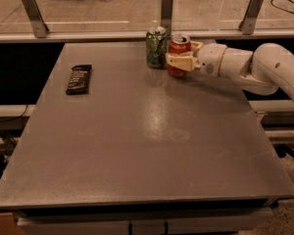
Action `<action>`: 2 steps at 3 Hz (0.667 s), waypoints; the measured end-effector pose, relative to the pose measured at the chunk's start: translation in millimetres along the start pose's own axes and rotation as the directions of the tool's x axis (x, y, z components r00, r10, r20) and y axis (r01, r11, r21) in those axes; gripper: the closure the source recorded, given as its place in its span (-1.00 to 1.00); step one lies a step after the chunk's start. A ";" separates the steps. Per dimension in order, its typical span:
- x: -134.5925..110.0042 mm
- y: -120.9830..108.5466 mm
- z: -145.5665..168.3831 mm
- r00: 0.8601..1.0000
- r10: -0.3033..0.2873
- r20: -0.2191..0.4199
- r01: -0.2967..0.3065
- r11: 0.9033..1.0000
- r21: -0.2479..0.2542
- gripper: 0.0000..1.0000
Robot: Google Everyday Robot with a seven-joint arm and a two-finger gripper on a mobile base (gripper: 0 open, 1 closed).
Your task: Move coke can near green can
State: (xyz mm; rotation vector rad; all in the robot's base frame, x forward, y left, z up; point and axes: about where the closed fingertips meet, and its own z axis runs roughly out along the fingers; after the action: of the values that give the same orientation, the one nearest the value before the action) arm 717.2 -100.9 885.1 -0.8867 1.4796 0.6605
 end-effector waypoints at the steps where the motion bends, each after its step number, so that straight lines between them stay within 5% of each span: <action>1: 0.1 -4.0 9.0 1.000 0.008 0.016 -0.008 1.000 -0.004 -0.30; 2: 0.2 -5.8 17.0 0.999 0.016 0.033 -0.016 1.000 -0.011 -0.76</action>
Offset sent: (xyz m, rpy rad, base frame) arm 0.0217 0.0104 -0.0028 0.0576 -0.0065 0.0111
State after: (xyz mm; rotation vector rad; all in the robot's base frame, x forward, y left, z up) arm 731.5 -90.0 883.6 -0.8690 1.4558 0.6924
